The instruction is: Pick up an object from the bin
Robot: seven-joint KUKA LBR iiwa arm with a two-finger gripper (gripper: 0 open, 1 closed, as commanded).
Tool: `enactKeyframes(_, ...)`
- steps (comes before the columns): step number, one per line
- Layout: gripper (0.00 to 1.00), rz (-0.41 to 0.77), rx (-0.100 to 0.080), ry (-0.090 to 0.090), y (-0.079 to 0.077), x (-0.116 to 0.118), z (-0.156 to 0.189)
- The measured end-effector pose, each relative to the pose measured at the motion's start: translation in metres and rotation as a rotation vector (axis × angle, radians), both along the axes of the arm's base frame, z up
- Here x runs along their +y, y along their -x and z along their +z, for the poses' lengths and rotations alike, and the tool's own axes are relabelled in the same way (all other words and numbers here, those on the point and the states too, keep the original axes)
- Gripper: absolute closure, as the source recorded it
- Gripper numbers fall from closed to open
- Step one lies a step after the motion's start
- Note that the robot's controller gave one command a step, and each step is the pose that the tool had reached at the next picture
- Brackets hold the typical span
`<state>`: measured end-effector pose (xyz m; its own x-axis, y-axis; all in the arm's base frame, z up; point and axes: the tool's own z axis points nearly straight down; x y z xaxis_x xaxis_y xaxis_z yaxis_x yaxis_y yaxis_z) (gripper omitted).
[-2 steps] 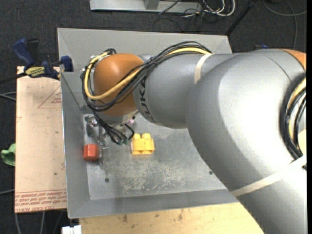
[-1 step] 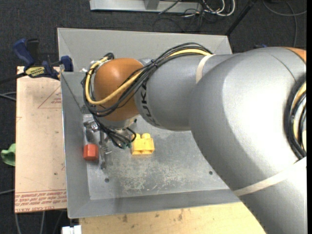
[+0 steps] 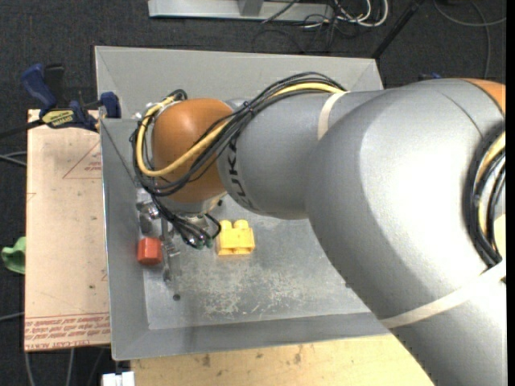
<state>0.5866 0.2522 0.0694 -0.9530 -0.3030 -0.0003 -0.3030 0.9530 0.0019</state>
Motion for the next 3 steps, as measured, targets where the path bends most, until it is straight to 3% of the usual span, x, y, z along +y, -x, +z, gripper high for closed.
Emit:
enactKeyframes(1,1.00,-0.003,-0.001,0.000,-0.001,-0.001,0.000)
enactKeyframes(2,1.00,0.043,-0.007,-0.001,-0.020,-0.004,0.038)
enactKeyframes(3,0.00,0.043,-0.003,-0.001,-0.019,-0.004,0.036)
